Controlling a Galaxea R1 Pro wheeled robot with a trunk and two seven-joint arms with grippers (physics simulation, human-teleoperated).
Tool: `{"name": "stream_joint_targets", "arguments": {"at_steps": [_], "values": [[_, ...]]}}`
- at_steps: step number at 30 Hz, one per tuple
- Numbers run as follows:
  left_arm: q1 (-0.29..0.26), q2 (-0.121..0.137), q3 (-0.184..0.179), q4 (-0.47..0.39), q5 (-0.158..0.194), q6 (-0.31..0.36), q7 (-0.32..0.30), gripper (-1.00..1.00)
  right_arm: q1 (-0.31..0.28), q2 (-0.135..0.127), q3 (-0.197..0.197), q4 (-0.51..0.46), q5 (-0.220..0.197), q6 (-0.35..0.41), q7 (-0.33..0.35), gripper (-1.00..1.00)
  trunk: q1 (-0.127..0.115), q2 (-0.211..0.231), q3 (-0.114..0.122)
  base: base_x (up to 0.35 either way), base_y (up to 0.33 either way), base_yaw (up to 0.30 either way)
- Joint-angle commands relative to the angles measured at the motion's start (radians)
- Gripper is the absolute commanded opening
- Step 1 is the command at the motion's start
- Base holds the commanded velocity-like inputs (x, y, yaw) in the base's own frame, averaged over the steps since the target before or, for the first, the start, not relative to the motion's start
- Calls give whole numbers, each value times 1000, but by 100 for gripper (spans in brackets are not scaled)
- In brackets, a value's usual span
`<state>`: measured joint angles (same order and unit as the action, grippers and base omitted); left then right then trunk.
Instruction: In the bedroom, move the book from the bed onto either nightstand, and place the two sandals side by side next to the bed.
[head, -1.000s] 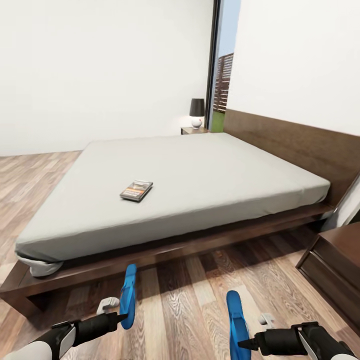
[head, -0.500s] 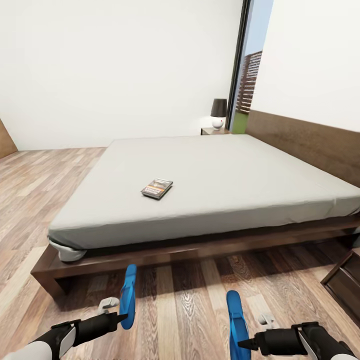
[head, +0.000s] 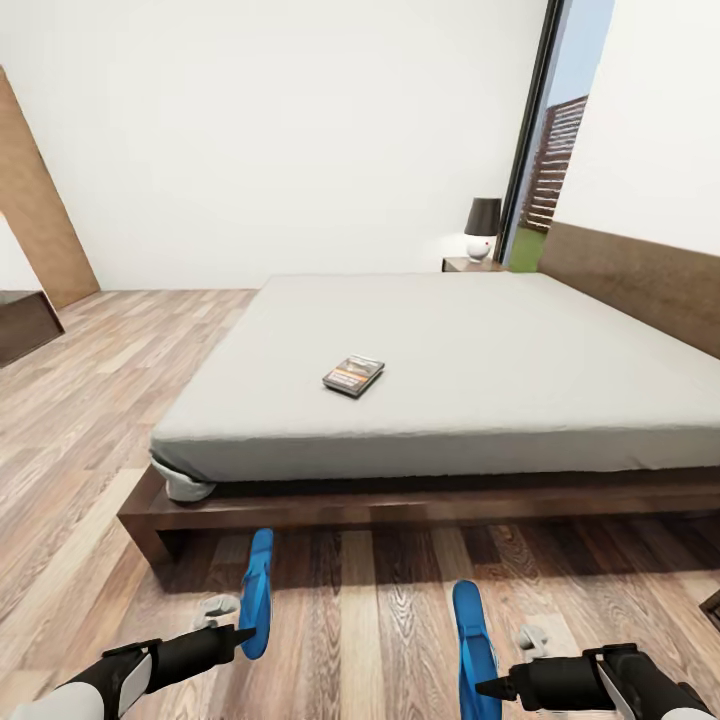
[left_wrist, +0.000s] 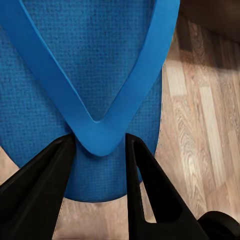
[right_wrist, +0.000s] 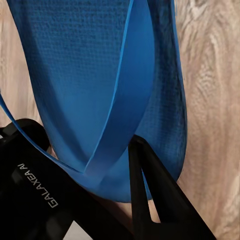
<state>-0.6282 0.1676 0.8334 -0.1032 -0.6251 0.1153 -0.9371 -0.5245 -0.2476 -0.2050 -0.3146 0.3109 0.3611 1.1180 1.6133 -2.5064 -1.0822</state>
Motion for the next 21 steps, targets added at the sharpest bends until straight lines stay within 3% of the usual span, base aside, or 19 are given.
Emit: {"name": "stream_joint_targets", "arguments": {"at_steps": [1,11,21], "values": [[-1,0,10,-1,-4,10,-5,-100,0,1,-9,-1,5,13,9,-100,0,0,-1,0,0,256],[-1,0,10,-1,-4,10,-5,-100,0,1,-9,-1,5,15,10,-100,0,0,-1,0,0,236],[-1,0,10,-1,-4,10,-5,-100,0,1,-8,14,5,16,11,-100,0,0,-1,0,0,21]]}}
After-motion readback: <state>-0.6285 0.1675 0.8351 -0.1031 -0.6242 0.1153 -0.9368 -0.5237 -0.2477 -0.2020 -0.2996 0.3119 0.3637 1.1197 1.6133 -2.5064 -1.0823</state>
